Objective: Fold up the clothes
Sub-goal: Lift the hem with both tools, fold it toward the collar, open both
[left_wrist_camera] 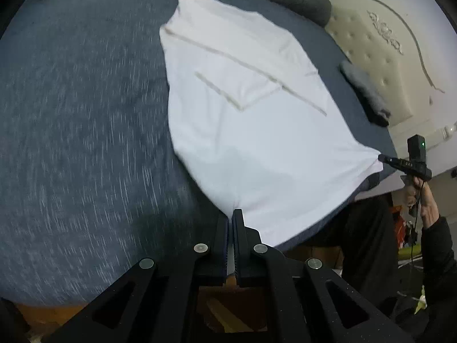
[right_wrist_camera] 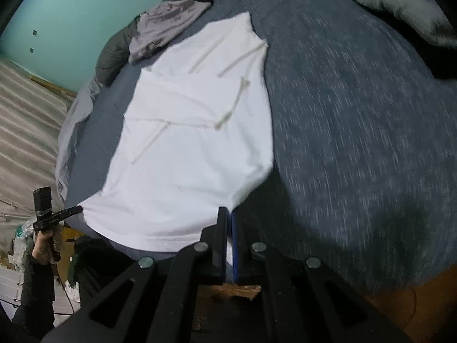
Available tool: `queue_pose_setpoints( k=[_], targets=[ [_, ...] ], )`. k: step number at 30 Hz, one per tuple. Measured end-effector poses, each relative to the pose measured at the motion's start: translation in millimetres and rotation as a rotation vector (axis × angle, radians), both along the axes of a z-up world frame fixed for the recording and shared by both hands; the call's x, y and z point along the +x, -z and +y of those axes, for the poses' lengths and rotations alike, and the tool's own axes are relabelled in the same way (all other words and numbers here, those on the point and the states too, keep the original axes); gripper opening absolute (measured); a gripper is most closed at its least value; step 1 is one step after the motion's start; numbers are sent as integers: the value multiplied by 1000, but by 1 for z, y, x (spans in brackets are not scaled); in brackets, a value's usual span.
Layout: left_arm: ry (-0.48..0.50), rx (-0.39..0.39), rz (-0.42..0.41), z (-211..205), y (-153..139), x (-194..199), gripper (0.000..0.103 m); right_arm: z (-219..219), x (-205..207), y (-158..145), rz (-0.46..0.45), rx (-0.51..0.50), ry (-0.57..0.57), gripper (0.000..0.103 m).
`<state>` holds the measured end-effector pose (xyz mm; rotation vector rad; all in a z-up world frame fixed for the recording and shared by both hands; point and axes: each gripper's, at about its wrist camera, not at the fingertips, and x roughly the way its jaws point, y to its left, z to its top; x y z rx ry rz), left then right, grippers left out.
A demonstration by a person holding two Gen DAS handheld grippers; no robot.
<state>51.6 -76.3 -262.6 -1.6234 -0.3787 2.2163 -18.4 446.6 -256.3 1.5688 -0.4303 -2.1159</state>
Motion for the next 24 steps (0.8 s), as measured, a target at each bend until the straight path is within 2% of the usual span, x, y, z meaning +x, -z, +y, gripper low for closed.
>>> queue_pose_setpoints(
  k=[6, 12, 20, 24],
  targets=[
    [-50, 40, 49, -14, -34, -51, 3, -10, -45, -23, 23, -29, 3, 2],
    [-101, 70, 90, -28, -49, -107, 3, -17, -109, -37, 33, -31, 28, 2],
    [-157, 102, 89, -43, -44, -221, 3, -31, -212, -44, 51, -13, 59, 2],
    [-191, 113, 96, -54, -35, -276, 3, -43, -267, -34, 59, 11, 74, 2]
  ],
)
